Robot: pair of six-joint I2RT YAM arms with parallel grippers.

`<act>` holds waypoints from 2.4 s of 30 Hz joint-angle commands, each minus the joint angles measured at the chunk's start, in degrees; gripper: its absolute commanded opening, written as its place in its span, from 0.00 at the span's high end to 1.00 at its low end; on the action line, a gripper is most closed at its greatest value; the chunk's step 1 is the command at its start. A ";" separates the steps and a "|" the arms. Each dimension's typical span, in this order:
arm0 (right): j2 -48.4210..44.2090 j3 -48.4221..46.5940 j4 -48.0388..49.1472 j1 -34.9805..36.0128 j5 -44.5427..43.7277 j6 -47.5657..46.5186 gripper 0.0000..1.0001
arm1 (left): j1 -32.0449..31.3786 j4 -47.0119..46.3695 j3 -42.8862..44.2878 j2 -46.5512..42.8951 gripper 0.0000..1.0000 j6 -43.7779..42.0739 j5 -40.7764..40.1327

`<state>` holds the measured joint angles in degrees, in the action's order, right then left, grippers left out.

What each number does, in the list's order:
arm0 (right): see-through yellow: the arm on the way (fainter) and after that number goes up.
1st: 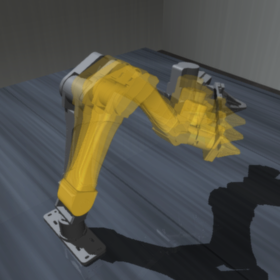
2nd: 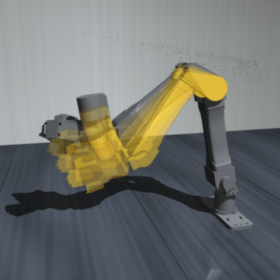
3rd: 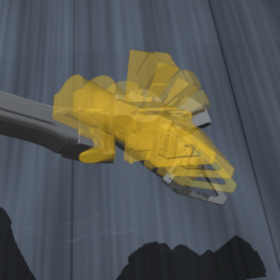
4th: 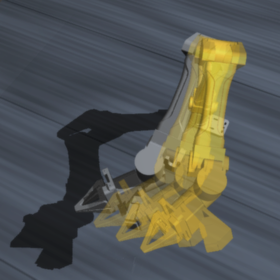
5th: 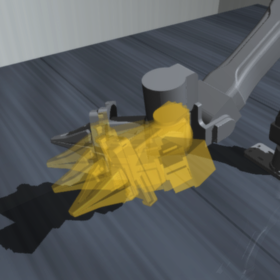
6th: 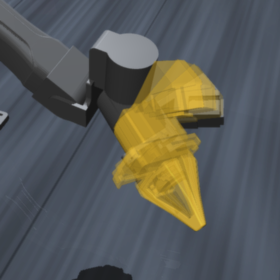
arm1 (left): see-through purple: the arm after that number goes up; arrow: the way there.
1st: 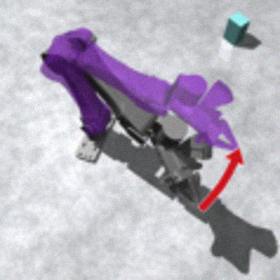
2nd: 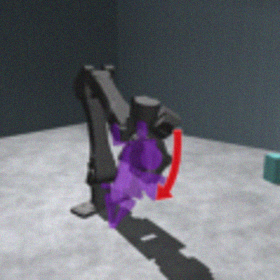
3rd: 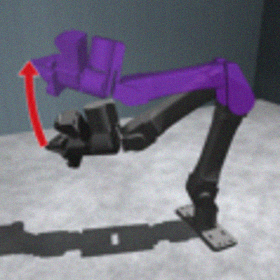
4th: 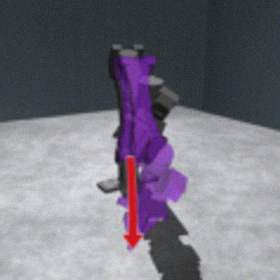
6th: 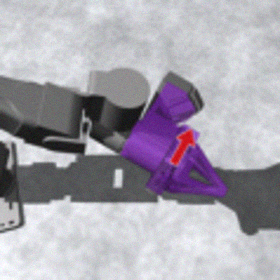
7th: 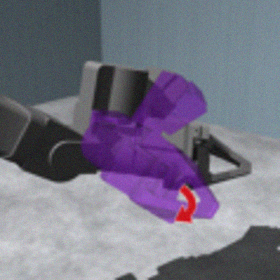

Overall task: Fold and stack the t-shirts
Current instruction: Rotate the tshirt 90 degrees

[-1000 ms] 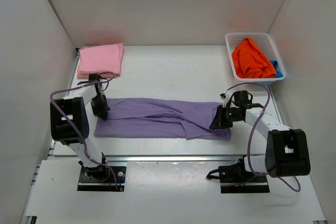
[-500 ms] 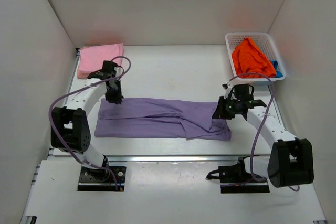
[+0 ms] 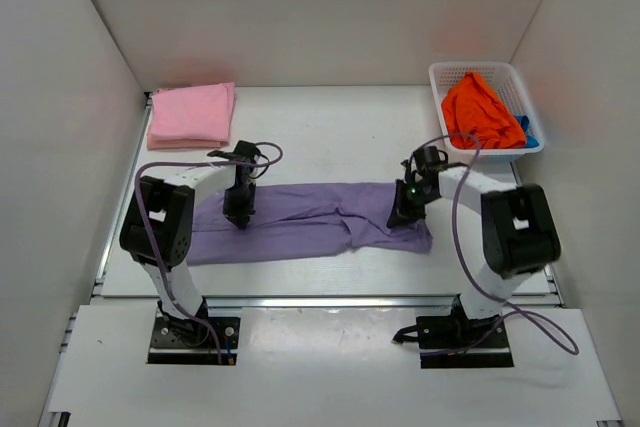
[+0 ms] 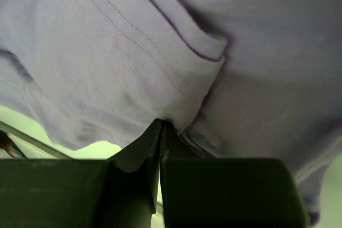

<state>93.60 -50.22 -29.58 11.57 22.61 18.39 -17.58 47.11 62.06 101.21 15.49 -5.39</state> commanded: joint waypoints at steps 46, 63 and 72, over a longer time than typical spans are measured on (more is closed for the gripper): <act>-0.28 12.70 63.50 44.49 7.63 17.30 1.00 | -6.32 -14.95 69.75 43.80 1.00 15.19 35.99; 3.95 2.06 22.75 43.71 -16.09 1.92 1.00 | -4.65 -15.65 75.04 49.61 1.00 18.27 25.61; 2.56 1.96 16.92 43.44 -15.49 -0.99 1.00 | -8.87 -9.85 80.32 51.11 1.00 8.09 11.64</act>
<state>97.10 -50.30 -5.17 55.31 10.92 20.34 -24.32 35.20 140.18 152.62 28.58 12.60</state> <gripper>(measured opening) 0.002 0.088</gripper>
